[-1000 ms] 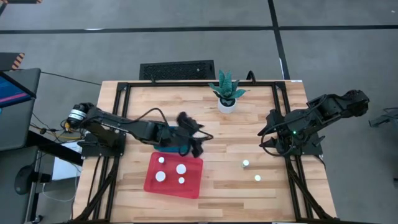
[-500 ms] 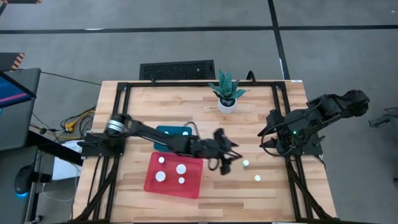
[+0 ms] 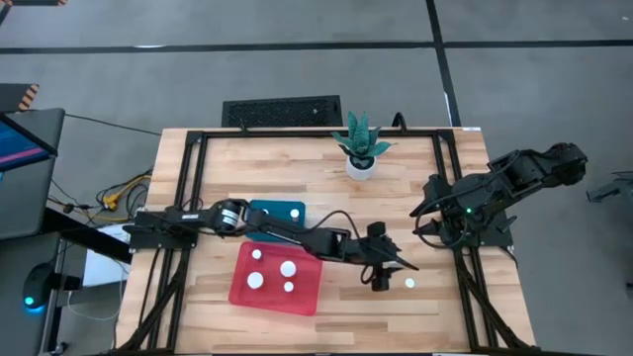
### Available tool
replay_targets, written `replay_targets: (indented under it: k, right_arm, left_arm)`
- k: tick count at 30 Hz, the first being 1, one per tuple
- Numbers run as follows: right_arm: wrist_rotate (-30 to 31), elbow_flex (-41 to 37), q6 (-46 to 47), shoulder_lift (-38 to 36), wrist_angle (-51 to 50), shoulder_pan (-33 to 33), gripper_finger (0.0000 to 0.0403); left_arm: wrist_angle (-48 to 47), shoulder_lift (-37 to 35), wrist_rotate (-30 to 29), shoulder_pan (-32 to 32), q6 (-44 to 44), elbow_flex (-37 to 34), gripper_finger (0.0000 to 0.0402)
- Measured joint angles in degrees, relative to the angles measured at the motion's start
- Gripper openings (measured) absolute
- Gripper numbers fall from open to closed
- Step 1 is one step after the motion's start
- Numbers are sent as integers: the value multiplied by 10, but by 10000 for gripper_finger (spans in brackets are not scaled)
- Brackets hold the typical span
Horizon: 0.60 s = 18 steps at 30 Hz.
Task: Pick and place medicine bottles into bin by pill shape (circle, oval)
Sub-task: Put the blue tablet bottle into the blue bin
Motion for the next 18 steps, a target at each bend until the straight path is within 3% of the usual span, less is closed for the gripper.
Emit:
replay_targets:
  k: [18]
  right_arm:
    - [0,0,0,0,0,0,240]
  left_arm:
    - [-21,46,-27,-1,-39,3,227]
